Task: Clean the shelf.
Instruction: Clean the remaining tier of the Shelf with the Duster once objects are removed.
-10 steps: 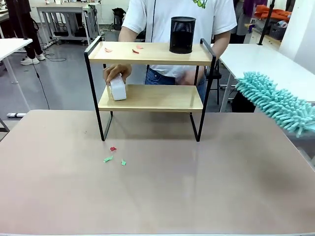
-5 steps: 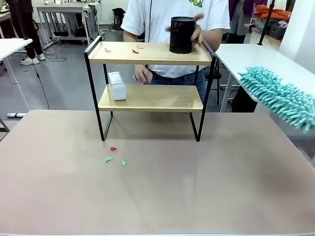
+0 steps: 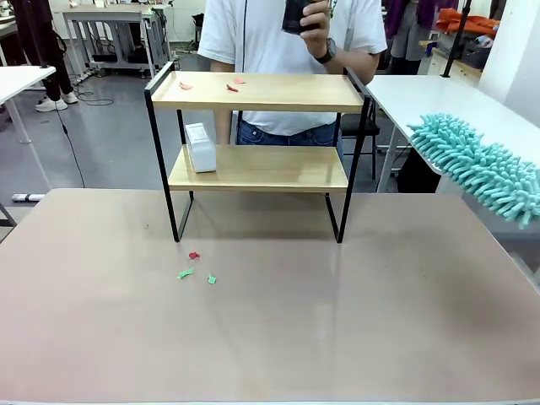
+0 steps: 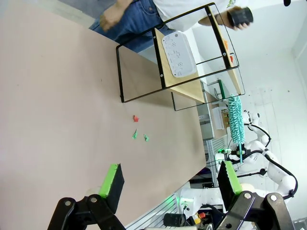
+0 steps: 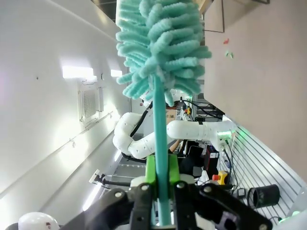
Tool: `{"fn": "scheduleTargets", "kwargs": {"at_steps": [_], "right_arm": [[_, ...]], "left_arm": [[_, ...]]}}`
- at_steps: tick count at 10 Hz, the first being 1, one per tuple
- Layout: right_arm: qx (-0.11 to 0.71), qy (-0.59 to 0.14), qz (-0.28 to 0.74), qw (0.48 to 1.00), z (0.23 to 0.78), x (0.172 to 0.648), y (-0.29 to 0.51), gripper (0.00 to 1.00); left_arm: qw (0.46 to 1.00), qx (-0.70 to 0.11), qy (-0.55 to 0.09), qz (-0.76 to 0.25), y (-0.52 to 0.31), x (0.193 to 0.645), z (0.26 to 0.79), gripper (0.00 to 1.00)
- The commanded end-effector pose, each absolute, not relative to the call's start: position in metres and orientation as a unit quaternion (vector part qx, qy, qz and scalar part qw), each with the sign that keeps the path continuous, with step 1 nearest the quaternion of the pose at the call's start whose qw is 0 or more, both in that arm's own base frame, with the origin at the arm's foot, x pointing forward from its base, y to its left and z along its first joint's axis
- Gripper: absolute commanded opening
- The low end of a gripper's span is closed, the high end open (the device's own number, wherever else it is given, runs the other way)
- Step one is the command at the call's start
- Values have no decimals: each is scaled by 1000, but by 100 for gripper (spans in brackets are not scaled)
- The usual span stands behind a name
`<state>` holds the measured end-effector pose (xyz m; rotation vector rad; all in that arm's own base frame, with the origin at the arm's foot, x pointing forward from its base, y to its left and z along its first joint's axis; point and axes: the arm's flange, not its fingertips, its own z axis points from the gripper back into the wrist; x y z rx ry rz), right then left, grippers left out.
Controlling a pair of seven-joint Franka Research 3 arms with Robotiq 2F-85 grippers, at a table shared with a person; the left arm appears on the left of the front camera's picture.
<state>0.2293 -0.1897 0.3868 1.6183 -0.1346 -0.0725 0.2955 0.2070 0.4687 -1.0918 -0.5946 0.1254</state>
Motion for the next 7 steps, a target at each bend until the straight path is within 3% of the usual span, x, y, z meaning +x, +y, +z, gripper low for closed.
{"fn": "scheduleTargets", "kwargs": {"at_steps": [1, 5, 7], "right_arm": [[726, -62, -27, 684, 392, 228, -191, 12], [722, -86, -48, 685, 396, 235, -177, 12], [663, -145, -67, 732, 468, 242, -131, 12]], "left_arm": [[803, -518, -291, 51, 206, 297, 470, 100], [803, -518, -291, 51, 206, 297, 470, 100], [803, -518, -291, 51, 206, 297, 470, 100]]}}
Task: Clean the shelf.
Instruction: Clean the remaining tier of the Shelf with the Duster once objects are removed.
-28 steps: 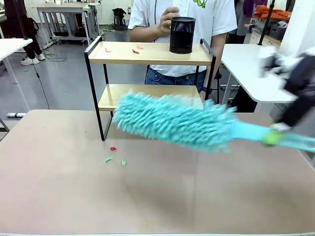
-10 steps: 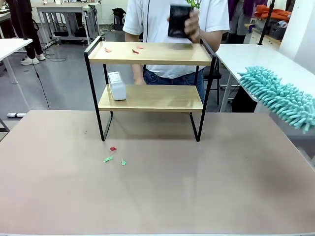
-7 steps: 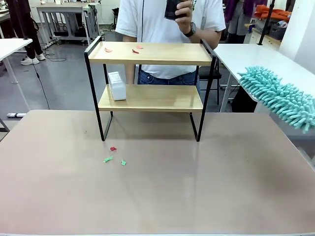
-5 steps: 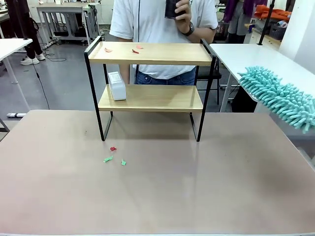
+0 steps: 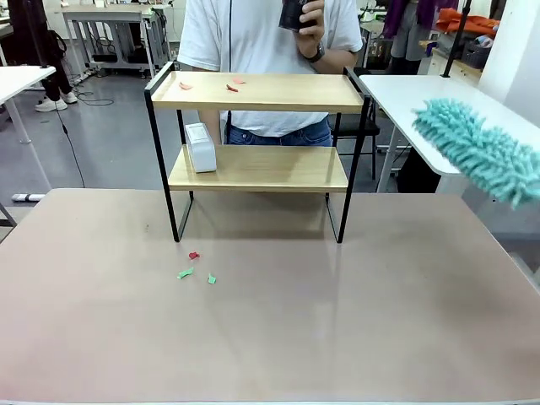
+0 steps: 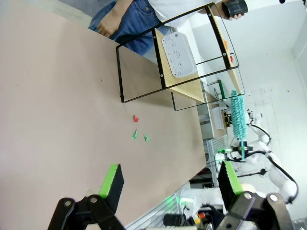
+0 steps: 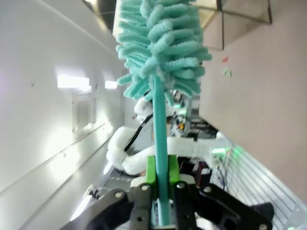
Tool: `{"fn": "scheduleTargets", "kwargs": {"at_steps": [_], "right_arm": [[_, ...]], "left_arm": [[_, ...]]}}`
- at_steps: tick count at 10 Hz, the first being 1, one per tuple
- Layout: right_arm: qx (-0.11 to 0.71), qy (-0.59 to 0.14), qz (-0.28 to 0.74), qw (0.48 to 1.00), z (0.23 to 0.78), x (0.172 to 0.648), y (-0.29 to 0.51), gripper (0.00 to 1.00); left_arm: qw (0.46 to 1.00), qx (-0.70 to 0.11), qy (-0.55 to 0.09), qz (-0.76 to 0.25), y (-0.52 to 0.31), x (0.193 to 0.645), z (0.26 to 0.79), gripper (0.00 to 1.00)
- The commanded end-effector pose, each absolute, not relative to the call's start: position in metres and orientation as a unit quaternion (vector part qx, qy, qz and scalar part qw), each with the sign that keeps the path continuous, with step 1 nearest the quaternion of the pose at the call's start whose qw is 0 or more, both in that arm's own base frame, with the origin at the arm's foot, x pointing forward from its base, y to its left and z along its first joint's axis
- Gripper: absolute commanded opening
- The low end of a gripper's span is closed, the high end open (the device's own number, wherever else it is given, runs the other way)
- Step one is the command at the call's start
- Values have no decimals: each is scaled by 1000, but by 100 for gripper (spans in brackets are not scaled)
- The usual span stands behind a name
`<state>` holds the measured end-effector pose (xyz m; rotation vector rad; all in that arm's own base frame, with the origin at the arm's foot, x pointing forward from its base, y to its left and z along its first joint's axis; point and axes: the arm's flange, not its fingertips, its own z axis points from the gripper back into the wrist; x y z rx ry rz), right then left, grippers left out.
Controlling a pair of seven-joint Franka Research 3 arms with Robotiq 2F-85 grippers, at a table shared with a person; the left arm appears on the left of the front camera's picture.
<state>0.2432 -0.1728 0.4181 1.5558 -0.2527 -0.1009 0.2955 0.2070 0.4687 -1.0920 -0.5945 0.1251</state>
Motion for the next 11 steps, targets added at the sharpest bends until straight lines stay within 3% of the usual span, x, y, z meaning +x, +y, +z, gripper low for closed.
{"fn": "scheduleTargets", "kwargs": {"at_steps": [1, 4, 7, 11], "right_arm": [[618, -169, -56, 766, 497, 252, -111, 12], [575, -176, -4, 799, 551, 284, -30, 12], [544, -159, 43, 823, 570, 311, 52, 12], [539, -158, 43, 826, 564, 296, 43, 12]], "left_arm": [[803, -518, -291, 51, 206, 297, 470, 100], [803, -518, -291, 51, 206, 297, 470, 100], [803, -518, -291, 51, 206, 297, 470, 100], [803, -518, -291, 51, 206, 297, 470, 100]]}}
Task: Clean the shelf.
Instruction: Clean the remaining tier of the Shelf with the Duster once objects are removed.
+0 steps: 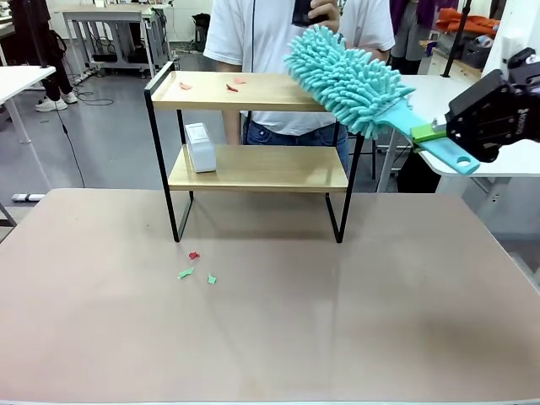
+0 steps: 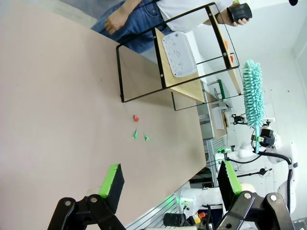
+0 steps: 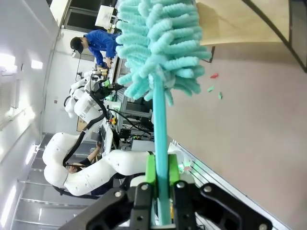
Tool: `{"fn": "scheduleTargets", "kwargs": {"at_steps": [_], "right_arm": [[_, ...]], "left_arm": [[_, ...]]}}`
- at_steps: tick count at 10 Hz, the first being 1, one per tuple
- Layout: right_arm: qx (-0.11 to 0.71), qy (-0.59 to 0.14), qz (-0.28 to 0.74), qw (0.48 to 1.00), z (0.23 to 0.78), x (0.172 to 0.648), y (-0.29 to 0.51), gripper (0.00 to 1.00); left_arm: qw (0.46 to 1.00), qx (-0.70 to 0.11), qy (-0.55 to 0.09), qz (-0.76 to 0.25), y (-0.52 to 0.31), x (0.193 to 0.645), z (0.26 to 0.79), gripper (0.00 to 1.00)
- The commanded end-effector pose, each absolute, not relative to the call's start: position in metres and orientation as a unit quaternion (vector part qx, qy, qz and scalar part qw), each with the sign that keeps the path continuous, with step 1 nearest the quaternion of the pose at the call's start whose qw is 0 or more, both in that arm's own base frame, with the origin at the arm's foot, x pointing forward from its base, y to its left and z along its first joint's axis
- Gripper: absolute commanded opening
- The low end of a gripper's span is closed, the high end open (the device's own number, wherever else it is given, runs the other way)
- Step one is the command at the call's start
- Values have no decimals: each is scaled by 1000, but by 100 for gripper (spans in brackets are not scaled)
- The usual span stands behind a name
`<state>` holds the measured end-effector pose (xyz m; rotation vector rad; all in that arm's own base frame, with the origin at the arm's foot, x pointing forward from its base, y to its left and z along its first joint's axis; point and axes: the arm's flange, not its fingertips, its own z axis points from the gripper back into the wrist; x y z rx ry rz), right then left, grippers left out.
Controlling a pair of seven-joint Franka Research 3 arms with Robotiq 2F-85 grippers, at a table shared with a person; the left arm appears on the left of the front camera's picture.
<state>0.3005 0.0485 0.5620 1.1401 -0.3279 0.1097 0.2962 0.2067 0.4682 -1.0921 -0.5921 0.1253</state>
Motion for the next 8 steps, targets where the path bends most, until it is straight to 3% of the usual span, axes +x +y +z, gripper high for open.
{"fn": "scheduleTargets", "kwargs": {"at_steps": [1, 4, 8], "right_arm": [[539, -158, 43, 826, 564, 296, 43, 12], [502, -183, 68, 843, 602, 301, 64, 12], [430, -133, 86, 889, 658, 344, 117, 12]], "left_arm": [[803, -518, -291, 51, 206, 297, 470, 100], [803, -518, -291, 51, 206, 297, 470, 100], [803, -518, -291, 51, 206, 297, 470, 100]]}}
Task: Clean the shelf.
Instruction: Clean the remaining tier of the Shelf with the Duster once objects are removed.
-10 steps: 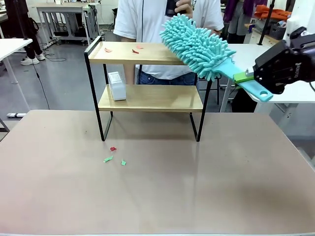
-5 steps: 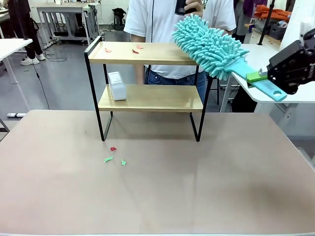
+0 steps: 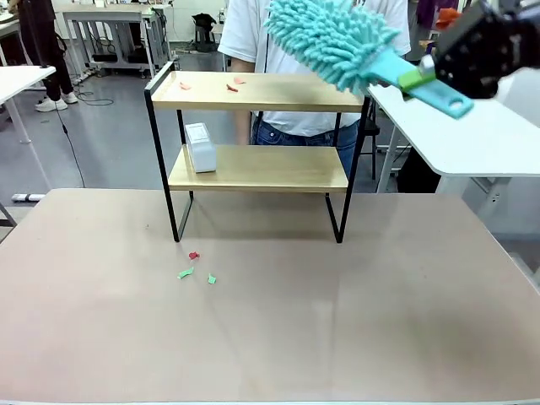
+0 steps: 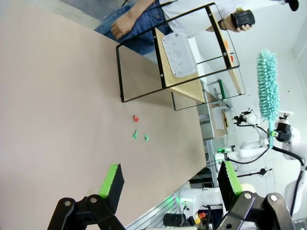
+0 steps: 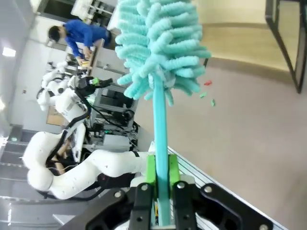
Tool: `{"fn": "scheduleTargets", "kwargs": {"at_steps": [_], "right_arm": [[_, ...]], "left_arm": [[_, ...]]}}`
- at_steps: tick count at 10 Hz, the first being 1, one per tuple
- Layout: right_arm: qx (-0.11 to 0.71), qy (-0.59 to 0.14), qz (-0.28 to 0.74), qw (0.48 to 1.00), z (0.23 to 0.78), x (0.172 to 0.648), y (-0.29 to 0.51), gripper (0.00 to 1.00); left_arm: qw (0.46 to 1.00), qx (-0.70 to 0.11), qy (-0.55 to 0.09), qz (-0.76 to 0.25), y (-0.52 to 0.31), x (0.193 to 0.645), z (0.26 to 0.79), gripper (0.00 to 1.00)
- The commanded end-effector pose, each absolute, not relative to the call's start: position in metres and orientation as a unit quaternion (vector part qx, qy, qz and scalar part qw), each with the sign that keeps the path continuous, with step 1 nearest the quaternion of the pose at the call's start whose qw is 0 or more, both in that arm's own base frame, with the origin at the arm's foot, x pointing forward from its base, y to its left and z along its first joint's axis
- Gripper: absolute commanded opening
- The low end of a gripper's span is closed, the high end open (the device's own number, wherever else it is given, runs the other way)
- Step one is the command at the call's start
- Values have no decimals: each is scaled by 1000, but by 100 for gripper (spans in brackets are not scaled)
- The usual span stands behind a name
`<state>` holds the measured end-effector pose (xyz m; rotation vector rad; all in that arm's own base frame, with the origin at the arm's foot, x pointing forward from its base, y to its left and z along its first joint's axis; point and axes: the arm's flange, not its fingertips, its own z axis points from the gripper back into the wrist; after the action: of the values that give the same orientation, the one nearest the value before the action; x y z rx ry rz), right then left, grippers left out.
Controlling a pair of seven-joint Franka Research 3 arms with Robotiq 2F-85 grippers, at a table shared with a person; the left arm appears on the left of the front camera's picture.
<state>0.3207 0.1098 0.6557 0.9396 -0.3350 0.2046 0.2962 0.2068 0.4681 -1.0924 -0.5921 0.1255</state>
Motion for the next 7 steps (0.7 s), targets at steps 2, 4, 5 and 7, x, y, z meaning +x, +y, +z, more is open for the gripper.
{"fn": "scheduleTargets", "kwargs": {"at_steps": [2, 4, 5, 7], "right_arm": [[390, -149, 57, 907, 656, 372, 144, 0], [366, -162, 38, 916, 658, 393, 166, 0], [334, -176, 25, 926, 654, 403, 176, 0], [311, -172, 28, 934, 647, 422, 195, 0]], "left_arm": [[803, -518, -291, 51, 206, 297, 470, 100], [803, -518, -291, 51, 206, 297, 470, 100], [803, -518, -291, 51, 206, 297, 470, 100], [803, -518, -291, 51, 206, 297, 470, 100]]}}
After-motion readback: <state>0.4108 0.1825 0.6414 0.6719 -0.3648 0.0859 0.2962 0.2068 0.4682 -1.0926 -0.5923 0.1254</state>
